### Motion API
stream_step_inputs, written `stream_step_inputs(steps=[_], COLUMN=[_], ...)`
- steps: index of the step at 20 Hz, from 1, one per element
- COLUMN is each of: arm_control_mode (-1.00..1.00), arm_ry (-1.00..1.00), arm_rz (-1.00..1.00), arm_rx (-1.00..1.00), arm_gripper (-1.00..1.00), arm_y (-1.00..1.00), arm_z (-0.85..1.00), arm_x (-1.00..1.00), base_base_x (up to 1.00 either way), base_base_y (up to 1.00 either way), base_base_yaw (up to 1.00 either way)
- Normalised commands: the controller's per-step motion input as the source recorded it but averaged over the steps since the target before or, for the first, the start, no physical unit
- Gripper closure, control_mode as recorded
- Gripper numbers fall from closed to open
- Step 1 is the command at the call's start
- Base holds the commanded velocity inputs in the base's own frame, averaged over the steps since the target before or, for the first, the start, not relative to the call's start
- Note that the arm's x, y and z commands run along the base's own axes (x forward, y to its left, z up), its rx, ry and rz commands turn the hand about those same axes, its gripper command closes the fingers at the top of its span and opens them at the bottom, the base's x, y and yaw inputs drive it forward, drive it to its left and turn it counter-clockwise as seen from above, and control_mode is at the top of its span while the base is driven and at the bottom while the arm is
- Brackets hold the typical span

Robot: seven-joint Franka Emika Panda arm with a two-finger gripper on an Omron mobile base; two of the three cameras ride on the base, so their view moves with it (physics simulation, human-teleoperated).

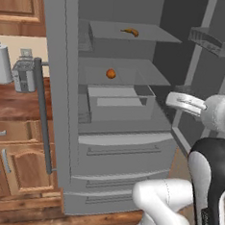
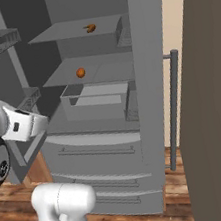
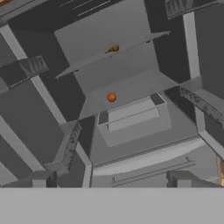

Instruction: Retrieve the banana and mango from the fridge and place them into the bowl on the dining table.

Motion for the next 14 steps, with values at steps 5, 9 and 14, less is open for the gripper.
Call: stream_step_inputs(steps=[5, 9, 14], arm_control_mode=[-1.0, -1.0, -1.0], arm_ry=[0.0, 0.01, 0.01], arm_rz=[0.17, 0.04, 0.0], arm_rx=[0.19, 0.0, 0.0], arm_gripper=[-1.0, -1.0, -1.0], arm_y=[-0.1, 0.0, 0.0], arm_z=[0.24, 0.18, 0.04], arm_x=[-0.03, 0.0, 0.0], base_base_x=[0.0, 0.0, 0.0], base_base_y=[0.0, 0.0, 0.0], base_base_yaw=[0.0, 0.0, 0.0])
